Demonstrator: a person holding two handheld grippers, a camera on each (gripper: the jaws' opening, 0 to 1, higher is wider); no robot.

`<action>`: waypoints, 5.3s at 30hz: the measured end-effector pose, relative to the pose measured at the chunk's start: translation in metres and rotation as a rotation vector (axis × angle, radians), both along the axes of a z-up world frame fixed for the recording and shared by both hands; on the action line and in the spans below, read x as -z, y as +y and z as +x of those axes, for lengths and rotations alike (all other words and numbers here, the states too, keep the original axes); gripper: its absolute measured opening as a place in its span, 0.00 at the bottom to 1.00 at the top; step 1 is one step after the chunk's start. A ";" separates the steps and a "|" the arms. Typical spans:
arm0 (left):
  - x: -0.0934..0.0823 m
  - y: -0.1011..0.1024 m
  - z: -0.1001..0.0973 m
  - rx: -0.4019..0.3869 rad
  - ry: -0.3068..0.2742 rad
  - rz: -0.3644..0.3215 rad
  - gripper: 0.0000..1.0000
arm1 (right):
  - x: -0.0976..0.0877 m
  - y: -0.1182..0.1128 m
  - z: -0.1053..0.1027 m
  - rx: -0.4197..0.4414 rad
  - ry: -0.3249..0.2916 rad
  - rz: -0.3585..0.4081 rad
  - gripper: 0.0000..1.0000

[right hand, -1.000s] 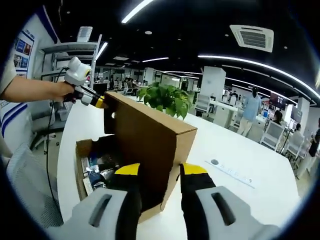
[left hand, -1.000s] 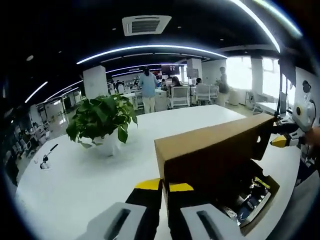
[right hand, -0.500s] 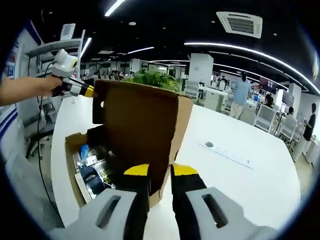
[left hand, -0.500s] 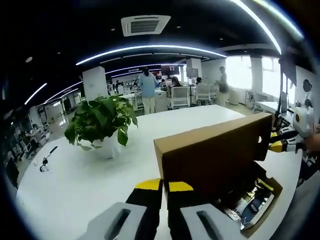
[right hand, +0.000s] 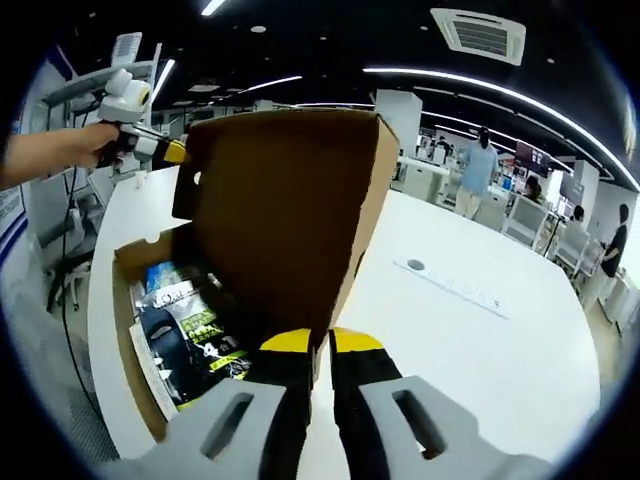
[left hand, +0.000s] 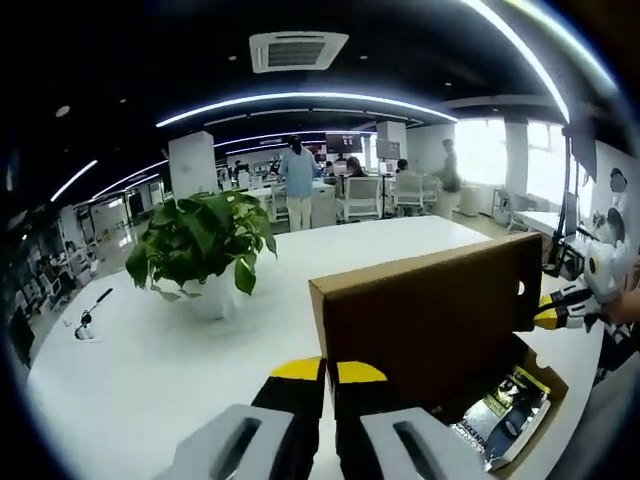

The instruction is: Operate the shoe box by opening the lid, removing the specified soft item, and placing it in the target area until the item is outside and the box remains undamaged.

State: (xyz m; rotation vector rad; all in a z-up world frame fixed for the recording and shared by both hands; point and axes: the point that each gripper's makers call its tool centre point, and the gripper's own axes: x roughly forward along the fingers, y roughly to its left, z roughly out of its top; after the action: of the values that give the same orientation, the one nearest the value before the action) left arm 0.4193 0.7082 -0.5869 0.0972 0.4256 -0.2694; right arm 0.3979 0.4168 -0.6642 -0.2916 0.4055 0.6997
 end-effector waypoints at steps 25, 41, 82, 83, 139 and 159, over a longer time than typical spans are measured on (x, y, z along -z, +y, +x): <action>0.038 0.001 0.000 -0.051 0.047 -0.060 0.06 | -0.001 -0.001 0.009 -0.031 -0.062 -0.079 0.01; 0.071 0.003 -0.013 -0.097 0.103 -0.080 0.01 | 0.000 0.001 0.020 -0.018 -0.055 -0.075 0.02; 0.086 0.005 0.009 -0.122 0.132 -0.093 0.01 | 0.017 0.002 0.041 0.000 0.002 -0.057 0.05; 0.087 0.005 0.010 -0.123 0.133 -0.095 0.01 | 0.018 0.002 0.042 0.001 0.004 -0.056 0.05; 0.085 -0.015 -0.026 -0.054 0.302 -0.011 0.22 | 0.014 0.003 0.007 -0.035 0.155 0.009 0.33; 0.108 -0.068 -0.077 0.123 0.480 -0.110 0.24 | 0.013 0.005 -0.037 -0.105 0.207 0.002 0.49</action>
State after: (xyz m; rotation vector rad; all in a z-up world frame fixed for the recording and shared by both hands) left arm 0.3419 0.6402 -0.6951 -0.0514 0.8819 -0.4393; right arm 0.3609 0.4217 -0.6776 -0.2409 0.5894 0.8361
